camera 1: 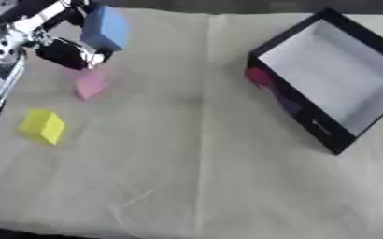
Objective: Pick up the objects with one hand, pass them to the other hand, and then place them into the box on the other side of the table.
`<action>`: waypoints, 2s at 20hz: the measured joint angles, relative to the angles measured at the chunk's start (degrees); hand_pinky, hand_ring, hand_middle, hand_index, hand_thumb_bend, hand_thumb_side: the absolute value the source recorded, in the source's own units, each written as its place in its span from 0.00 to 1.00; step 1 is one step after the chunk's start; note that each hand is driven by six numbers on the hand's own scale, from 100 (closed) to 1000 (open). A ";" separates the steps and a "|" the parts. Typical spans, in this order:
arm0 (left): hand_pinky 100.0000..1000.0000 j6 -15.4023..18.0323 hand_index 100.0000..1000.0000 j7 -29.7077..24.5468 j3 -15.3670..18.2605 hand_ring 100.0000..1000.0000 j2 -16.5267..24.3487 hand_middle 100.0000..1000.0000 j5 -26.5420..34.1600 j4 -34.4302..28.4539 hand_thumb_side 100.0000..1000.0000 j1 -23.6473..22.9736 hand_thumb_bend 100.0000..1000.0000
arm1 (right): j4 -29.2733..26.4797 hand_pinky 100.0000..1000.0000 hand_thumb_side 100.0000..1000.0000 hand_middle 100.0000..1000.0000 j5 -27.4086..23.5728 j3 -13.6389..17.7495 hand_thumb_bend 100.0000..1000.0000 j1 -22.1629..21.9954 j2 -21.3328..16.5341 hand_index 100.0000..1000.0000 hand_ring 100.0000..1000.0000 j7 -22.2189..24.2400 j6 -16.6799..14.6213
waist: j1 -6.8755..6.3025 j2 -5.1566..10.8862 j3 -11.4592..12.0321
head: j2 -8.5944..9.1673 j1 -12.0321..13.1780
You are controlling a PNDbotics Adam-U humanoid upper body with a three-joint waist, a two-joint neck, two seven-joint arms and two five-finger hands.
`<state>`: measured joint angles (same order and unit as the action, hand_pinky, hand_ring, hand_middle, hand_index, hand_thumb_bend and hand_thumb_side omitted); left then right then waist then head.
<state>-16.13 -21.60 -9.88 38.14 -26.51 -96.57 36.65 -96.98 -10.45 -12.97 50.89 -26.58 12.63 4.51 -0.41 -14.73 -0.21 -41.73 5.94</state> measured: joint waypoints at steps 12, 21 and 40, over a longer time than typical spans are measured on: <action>0.74 1.72 0.51 5.08 -1.77 0.55 -4.83 0.58 -1.17 -1.90 0.00 -1.36 0.00 | 3.65 0.87 0.38 0.92 5.82 -5.25 0.00 4.24 6.39 0.90 0.83 4.39 1.37 | 0.59 0.18 0.27 | -0.51 -0.23; 0.74 2.73 0.50 7.40 -2.18 0.54 -8.34 0.58 -1.20 -0.95 0.00 -1.32 0.00 | 6.57 0.87 0.35 0.93 10.50 -8.14 0.00 6.65 10.32 0.91 0.84 7.01 2.00 | 0.89 0.18 0.67 | -0.54 -0.99; 0.72 4.06 0.50 10.07 -2.71 0.52 -13.59 0.56 -1.50 1.68 0.00 0.25 0.00 | 10.49 0.88 0.21 0.95 20.17 -12.15 0.00 8.15 14.59 0.92 0.87 10.59 1.07 | 1.14 0.18 1.47 | -0.54 -1.42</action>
<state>-12.07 -11.53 -12.58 24.55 -28.01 -94.89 36.91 -86.49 9.73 -25.12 59.04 -11.99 23.21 5.59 0.73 -14.54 1.26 -42.27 4.52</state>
